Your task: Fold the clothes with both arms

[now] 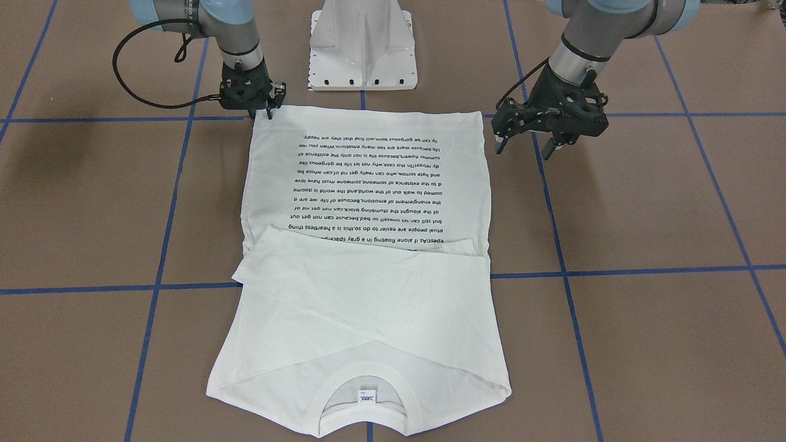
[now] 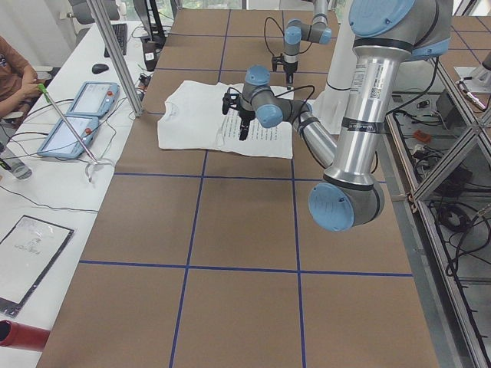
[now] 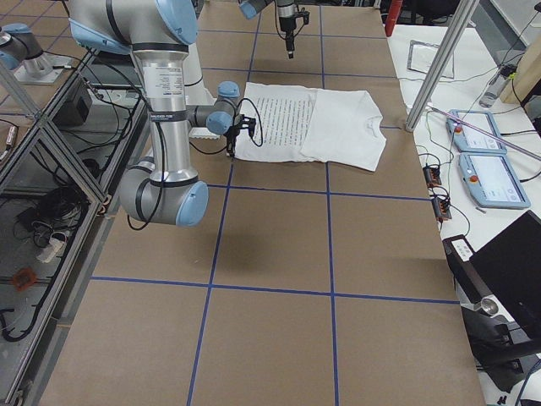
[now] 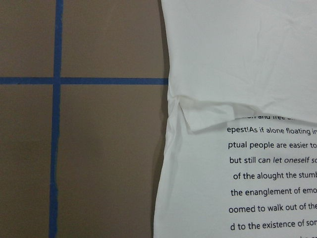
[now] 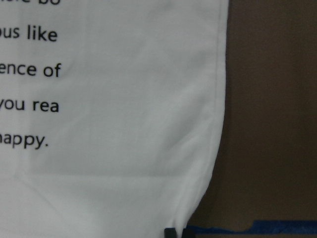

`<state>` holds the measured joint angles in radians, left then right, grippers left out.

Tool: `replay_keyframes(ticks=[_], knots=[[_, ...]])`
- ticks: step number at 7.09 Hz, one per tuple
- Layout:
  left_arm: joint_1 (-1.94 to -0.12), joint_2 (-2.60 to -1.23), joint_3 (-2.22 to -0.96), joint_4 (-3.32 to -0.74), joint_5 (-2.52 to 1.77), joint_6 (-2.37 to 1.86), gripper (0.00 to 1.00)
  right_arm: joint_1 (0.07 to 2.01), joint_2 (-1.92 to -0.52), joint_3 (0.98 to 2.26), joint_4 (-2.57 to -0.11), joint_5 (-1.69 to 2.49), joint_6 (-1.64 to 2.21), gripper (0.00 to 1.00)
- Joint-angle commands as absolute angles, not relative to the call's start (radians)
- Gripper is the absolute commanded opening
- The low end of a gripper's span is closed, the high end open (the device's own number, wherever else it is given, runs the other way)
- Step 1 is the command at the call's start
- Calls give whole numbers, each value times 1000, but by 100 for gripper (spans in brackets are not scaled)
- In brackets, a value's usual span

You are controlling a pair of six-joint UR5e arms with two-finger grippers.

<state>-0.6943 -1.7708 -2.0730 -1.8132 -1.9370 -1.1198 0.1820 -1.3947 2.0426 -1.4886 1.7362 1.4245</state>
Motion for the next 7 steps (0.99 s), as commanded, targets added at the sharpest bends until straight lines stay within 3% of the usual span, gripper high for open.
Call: replay_keyframes(ticks=[1, 3, 7], knots=[[-695, -1769, -2072, -1813, -1936, -1120, 99, 184, -1388, 2046, -1493, 1738, 1425, 0], [-677, -1764, -2066, -1816, -1937, -1155, 99, 193, -1390, 2092, -1515, 1736, 1427, 0], [-307, -1760, -2074, -1818, -1820, -1584, 99, 215, -1391, 2155, -1514, 1695, 1465, 0]])
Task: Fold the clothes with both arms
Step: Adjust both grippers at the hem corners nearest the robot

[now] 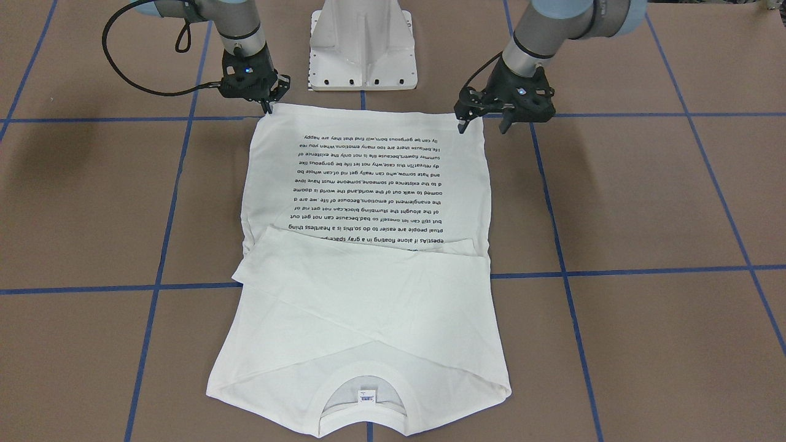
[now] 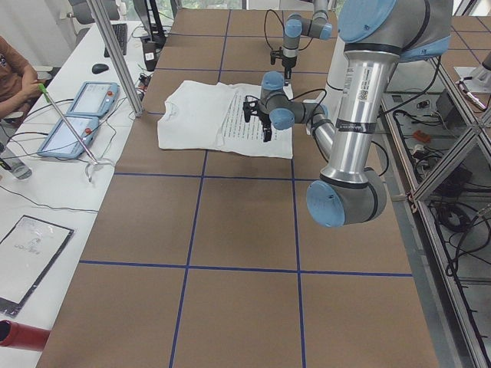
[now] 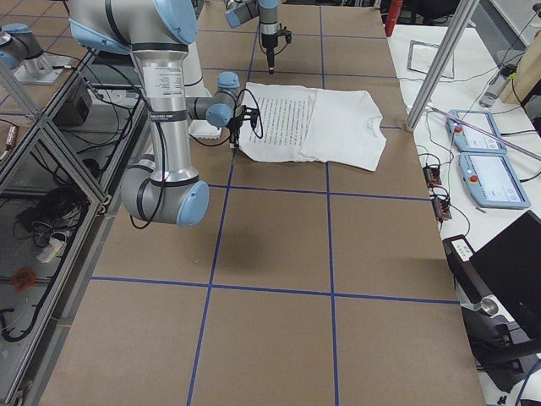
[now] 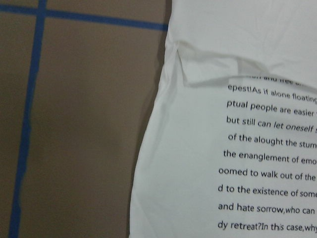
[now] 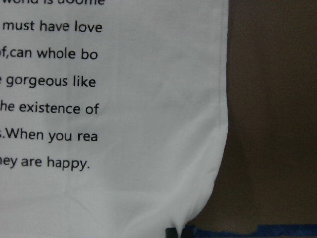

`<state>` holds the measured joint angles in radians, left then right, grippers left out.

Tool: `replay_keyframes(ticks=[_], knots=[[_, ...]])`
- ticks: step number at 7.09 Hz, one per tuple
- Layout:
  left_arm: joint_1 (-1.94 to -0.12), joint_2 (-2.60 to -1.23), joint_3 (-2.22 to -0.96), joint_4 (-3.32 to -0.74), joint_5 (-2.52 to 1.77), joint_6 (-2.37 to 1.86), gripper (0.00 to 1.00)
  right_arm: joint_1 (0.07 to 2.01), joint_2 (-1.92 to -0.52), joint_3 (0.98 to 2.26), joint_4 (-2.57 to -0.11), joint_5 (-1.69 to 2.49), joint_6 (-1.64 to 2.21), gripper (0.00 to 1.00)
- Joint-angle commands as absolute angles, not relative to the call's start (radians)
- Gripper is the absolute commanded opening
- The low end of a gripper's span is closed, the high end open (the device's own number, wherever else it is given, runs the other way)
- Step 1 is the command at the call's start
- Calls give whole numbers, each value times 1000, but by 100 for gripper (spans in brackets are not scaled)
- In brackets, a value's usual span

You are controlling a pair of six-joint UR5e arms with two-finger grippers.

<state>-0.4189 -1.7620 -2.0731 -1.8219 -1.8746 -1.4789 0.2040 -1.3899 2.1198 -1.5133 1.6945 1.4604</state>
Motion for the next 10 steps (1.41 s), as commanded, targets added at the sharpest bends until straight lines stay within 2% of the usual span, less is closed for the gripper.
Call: replay_keyframes(ticks=[1, 2, 6, 7, 8, 10], knots=[[-293, -1753, -2060, -1816, -1813, -1588, 98, 238, -1397, 2180, -1516, 1698, 1463, 0], [-293, -1744, -2040, -1815, -1812, -1585, 92, 247, -1393, 2181, -1516, 1700, 1465, 0], [-293, -1697, -2014, -1818, -1786, -1577, 92, 270, -1391, 2189, -1516, 1718, 1463, 0], [-290, -1697, -2003, -1818, -1786, -1578, 89, 273, -1391, 2191, -1516, 1721, 1463, 0], [-287, -1698, -1987, -1818, -1786, -1582, 86, 276, -1391, 2191, -1516, 1724, 1463, 0], [-285, -1698, -1983, -1818, -1784, -1586, 69, 281, -1394, 2192, -1519, 1724, 1463, 0]])
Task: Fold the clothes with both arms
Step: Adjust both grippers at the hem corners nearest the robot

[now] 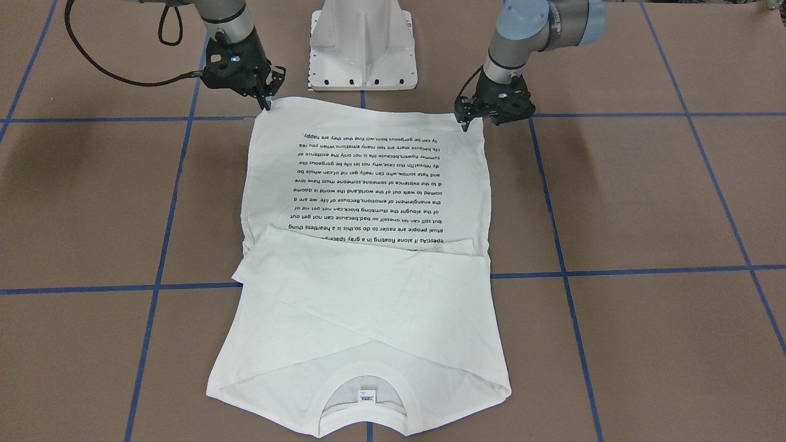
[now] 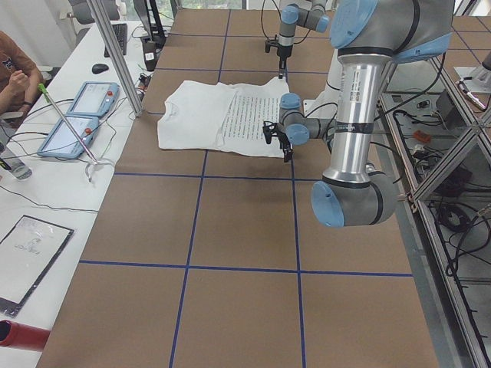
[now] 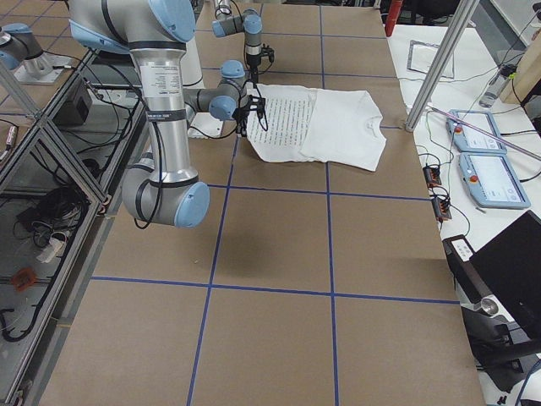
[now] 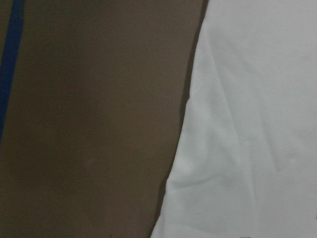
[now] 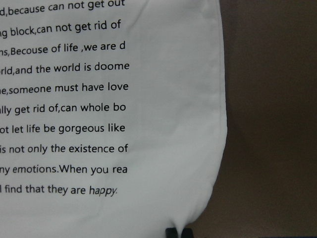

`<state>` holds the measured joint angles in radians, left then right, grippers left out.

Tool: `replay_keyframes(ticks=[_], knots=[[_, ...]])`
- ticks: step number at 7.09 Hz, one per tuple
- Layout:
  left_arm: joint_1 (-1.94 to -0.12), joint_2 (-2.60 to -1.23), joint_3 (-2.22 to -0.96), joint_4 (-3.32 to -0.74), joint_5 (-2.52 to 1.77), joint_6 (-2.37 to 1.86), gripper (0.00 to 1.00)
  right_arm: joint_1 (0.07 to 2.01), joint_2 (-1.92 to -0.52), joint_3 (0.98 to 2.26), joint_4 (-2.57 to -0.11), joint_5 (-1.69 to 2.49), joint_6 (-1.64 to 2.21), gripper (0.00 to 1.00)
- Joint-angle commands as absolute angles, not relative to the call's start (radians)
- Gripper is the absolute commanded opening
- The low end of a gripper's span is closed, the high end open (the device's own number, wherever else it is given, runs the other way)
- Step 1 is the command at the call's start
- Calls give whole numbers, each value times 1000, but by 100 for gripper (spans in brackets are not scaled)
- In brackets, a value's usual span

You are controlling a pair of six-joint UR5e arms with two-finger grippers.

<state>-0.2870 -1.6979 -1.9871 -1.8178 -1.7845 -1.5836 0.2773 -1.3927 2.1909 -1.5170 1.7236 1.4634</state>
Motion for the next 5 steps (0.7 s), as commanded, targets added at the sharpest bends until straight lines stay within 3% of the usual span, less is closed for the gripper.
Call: replay_keyframes(ticks=[1, 5], knots=[[-284, -1700, -1985, -1818, -1784, -1588, 64, 288, -1396, 2192, -1519, 1724, 1463, 0], [-265, -1703, -1988, -1818, -1786, -1589, 61, 321, -1407, 2200, -1520, 1753, 1463, 0]])
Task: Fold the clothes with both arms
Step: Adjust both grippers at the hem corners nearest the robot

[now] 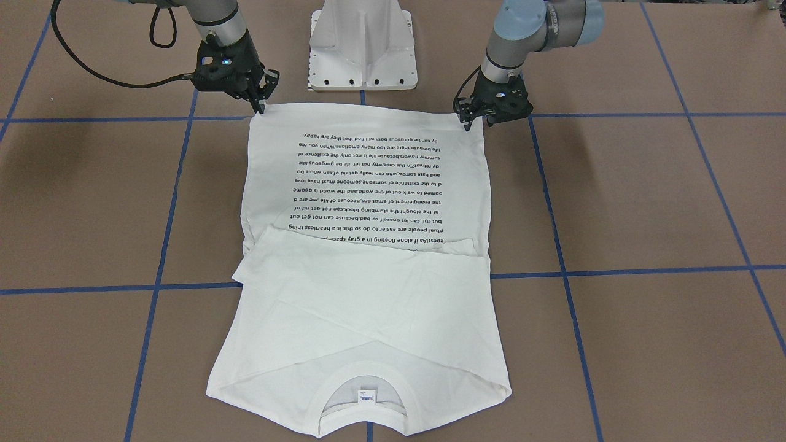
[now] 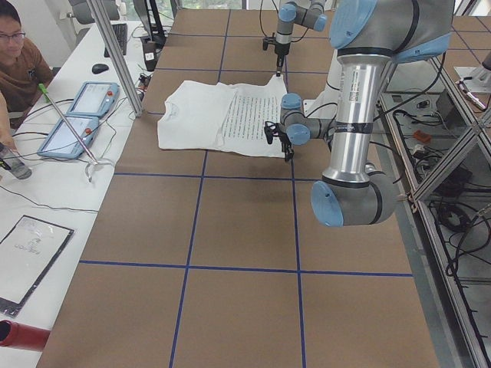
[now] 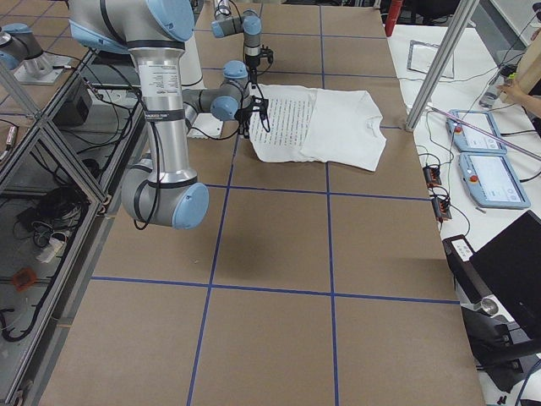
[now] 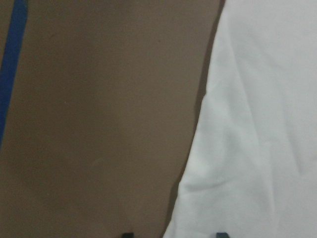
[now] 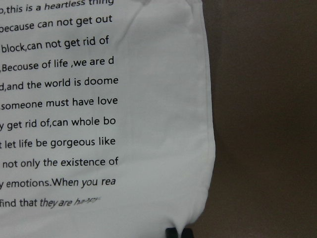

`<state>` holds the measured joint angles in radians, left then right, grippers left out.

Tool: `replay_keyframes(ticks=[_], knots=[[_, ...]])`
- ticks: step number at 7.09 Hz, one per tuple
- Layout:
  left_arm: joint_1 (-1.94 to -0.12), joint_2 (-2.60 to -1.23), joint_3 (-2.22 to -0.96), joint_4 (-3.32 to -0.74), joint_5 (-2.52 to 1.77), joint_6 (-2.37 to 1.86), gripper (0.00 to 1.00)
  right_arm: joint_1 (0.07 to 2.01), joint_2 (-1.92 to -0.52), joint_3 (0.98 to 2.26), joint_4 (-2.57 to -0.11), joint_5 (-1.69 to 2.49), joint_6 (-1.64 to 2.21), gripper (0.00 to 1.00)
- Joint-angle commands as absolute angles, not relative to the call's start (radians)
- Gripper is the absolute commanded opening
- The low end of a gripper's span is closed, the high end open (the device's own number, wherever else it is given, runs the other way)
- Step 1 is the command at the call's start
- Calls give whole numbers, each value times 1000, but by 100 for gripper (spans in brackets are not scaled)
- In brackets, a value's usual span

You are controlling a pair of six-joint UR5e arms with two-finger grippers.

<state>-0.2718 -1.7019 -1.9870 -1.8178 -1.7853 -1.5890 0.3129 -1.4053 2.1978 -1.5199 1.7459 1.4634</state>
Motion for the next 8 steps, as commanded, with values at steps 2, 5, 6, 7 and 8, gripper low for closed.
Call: replay_keyframes(ticks=[2, 5, 6, 7, 8], knots=[[-264, -1703, -1988, -1818, -1787, -1589, 56, 325, -1407, 2200, -1520, 1753, 1462, 0], [-259, -1709, -1993, -1818, -1793, -1586, 0, 336, -1408, 2200, -1520, 1755, 1460, 0], [-259, -1709, -1999, -1818, -1795, -1582, 0, 348, -1408, 2200, -1522, 1776, 1459, 0], [-261, -1709, -2017, -1815, -1798, -1582, 0, 354, -1408, 2198, -1522, 1781, 1459, 0], [-262, -1706, -2046, -1812, -1798, -1582, 0, 354, -1408, 2198, -1522, 1781, 1457, 0]])
